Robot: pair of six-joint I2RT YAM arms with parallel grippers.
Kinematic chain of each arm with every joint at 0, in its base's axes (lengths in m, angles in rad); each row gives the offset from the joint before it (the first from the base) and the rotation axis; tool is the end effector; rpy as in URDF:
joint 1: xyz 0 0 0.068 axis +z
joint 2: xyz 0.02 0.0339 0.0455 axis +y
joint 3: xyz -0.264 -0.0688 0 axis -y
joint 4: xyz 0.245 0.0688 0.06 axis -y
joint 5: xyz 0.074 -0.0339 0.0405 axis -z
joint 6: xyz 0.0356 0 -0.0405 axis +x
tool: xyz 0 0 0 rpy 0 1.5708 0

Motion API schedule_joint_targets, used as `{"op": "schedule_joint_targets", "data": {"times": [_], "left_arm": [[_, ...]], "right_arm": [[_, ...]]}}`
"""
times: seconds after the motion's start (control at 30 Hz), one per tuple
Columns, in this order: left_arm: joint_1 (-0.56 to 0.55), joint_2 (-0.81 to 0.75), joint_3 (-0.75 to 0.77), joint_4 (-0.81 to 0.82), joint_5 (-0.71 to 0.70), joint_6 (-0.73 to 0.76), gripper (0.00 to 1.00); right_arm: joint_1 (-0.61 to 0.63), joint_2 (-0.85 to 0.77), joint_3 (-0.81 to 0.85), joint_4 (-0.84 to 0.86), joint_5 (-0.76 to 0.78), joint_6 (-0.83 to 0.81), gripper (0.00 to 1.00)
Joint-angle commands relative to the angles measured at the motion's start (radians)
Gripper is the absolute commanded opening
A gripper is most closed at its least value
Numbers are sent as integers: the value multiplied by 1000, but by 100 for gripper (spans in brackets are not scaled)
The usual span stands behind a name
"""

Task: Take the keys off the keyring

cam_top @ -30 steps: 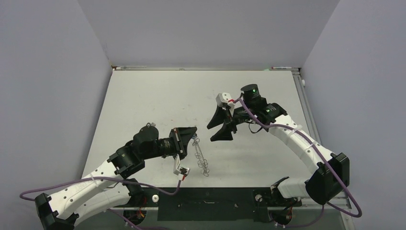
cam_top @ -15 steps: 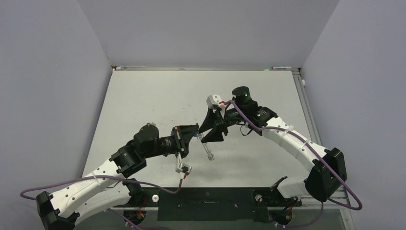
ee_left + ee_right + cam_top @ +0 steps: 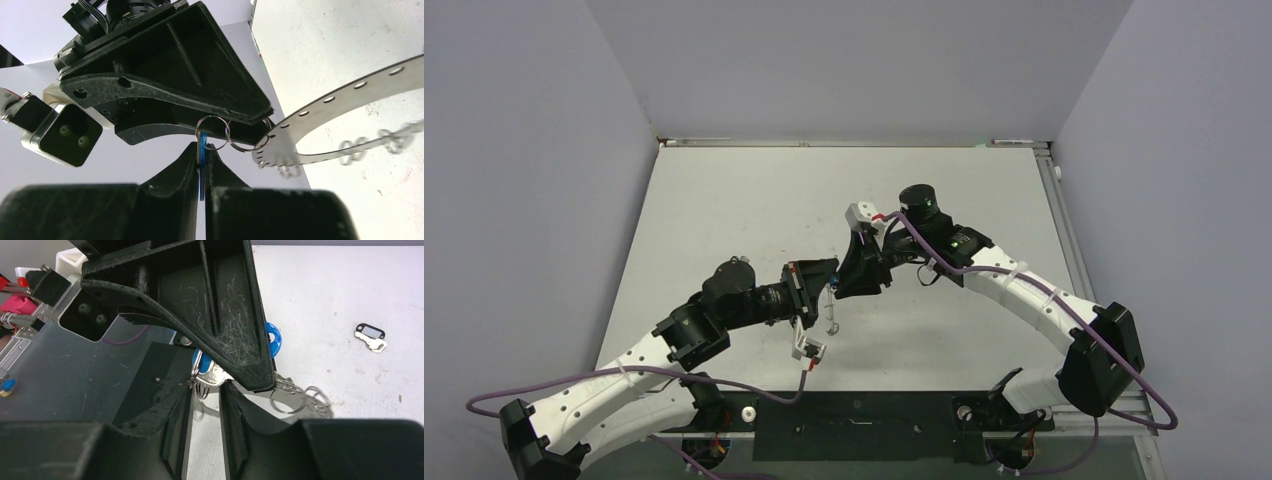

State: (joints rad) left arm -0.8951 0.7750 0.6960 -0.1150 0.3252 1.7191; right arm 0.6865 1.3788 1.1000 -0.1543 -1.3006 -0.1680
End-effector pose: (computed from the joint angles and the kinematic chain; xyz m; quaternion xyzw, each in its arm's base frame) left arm 0.1075 -0.1523 0.3179 0.7625 0.0993 0.1365 0.6245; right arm 0.2083 0.2151 0.3279 -0.5747 0.4752 0.6029 0.2836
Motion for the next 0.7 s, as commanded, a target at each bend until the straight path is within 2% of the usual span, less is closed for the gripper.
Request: {"op": "schedule_joint_targets", "data": {"times": [0.0,0.17,0.33,0.67], "left_arm": [[-4,-12,8,73,-2,-27,0],[-5,-11,14,78,-29,-51,0],[-3,-24,7,66,-36,-52,0],[-2,-56,-15,10,-76,-47,0]], "right_arm": [[19,13,12,43,-39,-33,23],[18,8,21,-14,-33,-79,18],[6,-4,20,-27,-27,-79,6],[-7,-12,38,-32,-17,-54,5]]}}
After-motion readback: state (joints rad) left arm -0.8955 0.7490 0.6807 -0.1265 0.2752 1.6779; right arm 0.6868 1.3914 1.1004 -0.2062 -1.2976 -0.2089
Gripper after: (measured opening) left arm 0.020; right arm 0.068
